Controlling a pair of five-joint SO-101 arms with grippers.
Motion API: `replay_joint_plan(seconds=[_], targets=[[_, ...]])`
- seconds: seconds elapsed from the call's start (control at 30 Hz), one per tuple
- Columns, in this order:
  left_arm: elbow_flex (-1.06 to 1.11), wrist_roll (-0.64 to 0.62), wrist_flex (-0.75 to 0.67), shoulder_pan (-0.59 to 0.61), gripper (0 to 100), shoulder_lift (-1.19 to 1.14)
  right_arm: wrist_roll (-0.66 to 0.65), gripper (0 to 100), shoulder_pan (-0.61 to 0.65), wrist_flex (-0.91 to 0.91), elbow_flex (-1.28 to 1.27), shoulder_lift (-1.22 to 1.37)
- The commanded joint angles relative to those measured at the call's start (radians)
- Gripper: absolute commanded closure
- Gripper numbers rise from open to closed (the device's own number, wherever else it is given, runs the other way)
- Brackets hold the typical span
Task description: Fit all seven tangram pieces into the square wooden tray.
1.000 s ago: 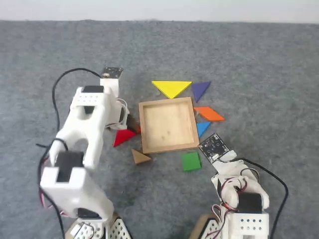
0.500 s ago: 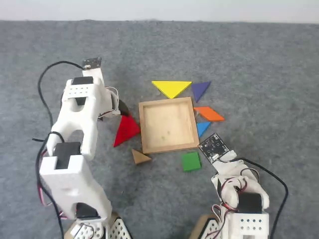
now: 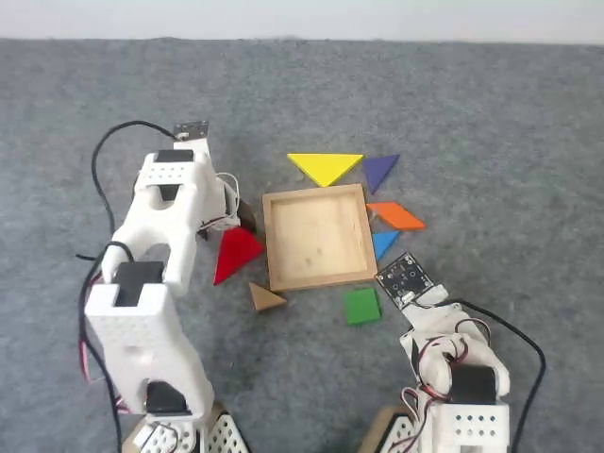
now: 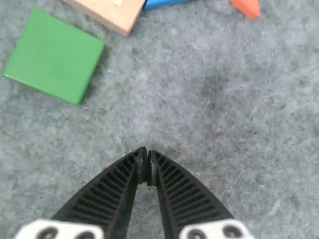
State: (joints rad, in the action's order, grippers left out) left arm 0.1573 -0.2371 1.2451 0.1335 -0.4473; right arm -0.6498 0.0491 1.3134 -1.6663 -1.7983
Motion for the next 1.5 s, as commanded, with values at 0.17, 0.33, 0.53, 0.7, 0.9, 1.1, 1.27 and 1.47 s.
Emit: replay_joint_plan(seconds=[0.17,0.33,0.53,0.7,0.9,1.1,1.27,1.47], targets=[[-0.059,0.166,0.161,0.040,73,0.002,-0.011,99.0,0.005,0.013,-0.017,-0.008],[-0.025,0.338,0.201,0.086,73,0.068,-0.011,99.0,0.005,0.013,-0.017,-0.008],[0.099,0.540,0.209,0.071,68,0.224,-0.011,99.0,0.005,0.013,-0.017,-0.008],[0.269,0.732,0.206,0.035,68,0.365,-0.011,99.0,0.005,0.013,-0.017,-0.008],[0.371,0.864,0.201,0.080,68,0.491,-0.011,99.0,0.005,0.013,-0.017,-0.008],[0.452,0.976,0.081,0.169,68,0.511,-0.011,99.0,0.005,0.013,-0.017,-0.008],[0.541,1.123,-0.117,0.232,68,0.517,-0.011,99.0,0.005,0.013,-0.017,-0.008],[0.576,1.185,-0.304,0.308,68,0.519,-0.011,99.0,0.005,0.013,-0.017,-0.008]])
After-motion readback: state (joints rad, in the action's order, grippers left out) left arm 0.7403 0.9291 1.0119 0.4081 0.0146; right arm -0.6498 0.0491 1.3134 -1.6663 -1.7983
